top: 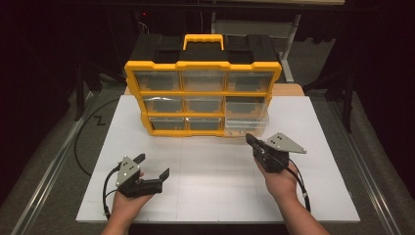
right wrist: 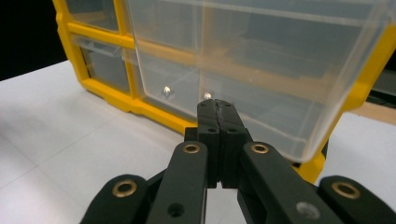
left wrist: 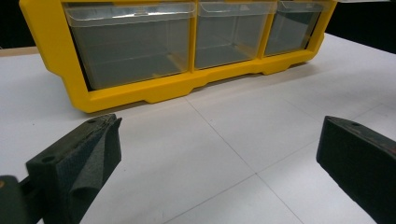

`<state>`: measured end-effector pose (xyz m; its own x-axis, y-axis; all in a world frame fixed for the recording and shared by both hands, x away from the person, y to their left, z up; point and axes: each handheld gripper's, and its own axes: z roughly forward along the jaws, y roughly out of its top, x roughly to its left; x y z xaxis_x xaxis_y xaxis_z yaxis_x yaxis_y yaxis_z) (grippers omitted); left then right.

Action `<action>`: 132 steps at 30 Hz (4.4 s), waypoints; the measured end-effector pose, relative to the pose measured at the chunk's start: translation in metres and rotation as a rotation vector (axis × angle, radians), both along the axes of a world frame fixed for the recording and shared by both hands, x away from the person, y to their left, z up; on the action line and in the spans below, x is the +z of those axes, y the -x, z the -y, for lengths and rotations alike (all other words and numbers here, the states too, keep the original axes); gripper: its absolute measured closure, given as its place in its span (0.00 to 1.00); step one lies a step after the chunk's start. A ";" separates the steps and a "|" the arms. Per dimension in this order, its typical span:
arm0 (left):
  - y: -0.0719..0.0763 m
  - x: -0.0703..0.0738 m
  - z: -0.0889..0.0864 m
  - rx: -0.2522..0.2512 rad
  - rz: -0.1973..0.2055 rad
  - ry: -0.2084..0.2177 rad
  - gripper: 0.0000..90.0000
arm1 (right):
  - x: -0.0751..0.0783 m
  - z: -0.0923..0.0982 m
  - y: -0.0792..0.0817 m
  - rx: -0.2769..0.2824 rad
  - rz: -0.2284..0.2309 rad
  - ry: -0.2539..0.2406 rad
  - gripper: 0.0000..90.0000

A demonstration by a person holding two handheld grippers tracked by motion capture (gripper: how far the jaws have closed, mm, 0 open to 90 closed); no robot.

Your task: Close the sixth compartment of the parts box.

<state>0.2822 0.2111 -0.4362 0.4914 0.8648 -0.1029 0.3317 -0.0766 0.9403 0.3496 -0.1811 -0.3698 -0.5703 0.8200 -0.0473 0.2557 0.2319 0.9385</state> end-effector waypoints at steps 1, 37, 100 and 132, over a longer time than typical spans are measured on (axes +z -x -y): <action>0.000 0.000 0.000 0.001 0.000 0.000 0.01 | 0.001 -0.001 -0.001 0.002 -0.001 -0.002 1.00; 0.001 0.002 -0.003 0.006 0.011 0.013 0.01 | 0.012 -0.003 -0.024 -0.055 0.032 0.000 1.00; 0.000 0.001 -0.005 0.009 0.011 0.009 0.01 | -0.016 0.021 0.004 0.046 -0.067 0.025 0.48; 0.003 0.004 -0.001 0.028 0.027 -0.019 0.00 | -0.037 0.059 0.054 0.032 -0.010 0.031 0.01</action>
